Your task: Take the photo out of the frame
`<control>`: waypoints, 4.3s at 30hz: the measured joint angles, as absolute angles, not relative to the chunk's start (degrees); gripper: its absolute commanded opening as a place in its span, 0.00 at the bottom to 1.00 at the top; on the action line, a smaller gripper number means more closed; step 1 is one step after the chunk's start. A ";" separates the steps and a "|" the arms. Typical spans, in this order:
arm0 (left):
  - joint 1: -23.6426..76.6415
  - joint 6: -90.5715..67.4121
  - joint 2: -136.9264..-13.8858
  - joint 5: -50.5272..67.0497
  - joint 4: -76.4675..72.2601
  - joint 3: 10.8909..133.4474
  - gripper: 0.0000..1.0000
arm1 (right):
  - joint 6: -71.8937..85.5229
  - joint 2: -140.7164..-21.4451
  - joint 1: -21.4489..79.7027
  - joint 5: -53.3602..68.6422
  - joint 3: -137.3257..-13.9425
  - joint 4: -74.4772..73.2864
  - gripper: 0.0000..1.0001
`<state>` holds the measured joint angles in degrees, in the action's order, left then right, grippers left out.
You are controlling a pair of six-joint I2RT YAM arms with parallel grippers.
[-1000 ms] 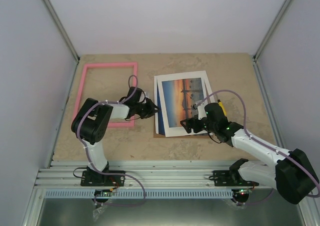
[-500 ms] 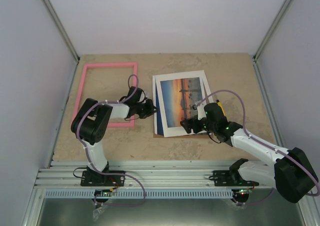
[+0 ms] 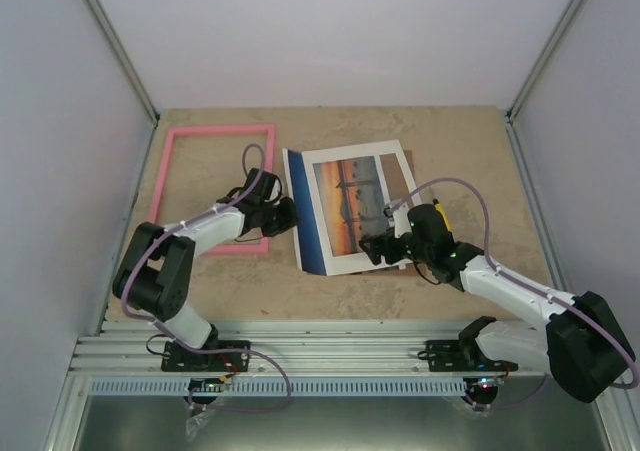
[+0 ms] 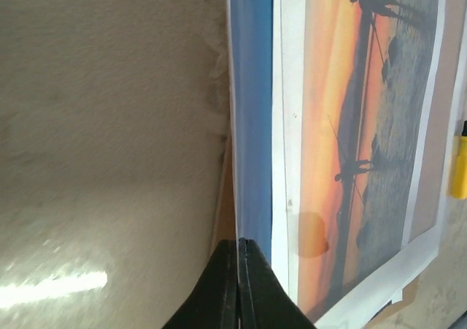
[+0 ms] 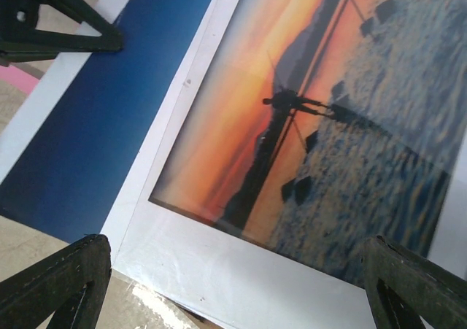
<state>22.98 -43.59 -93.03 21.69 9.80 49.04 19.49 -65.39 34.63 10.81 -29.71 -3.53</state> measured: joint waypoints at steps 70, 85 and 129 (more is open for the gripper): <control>33.93 15.90 -66.17 7.73 64.27 89.45 0.00 | -10.04 -52.90 30.30 5.32 -55.64 -16.78 0.92; 34.02 18.28 -60.69 10.24 64.38 85.03 0.00 | -17.54 -57.91 26.24 21.93 -58.54 -19.62 0.41; 33.76 1.15 -51.62 -19.00 33.45 61.47 1.00 | 4.38 -74.98 16.25 32.91 -77.76 -49.65 0.01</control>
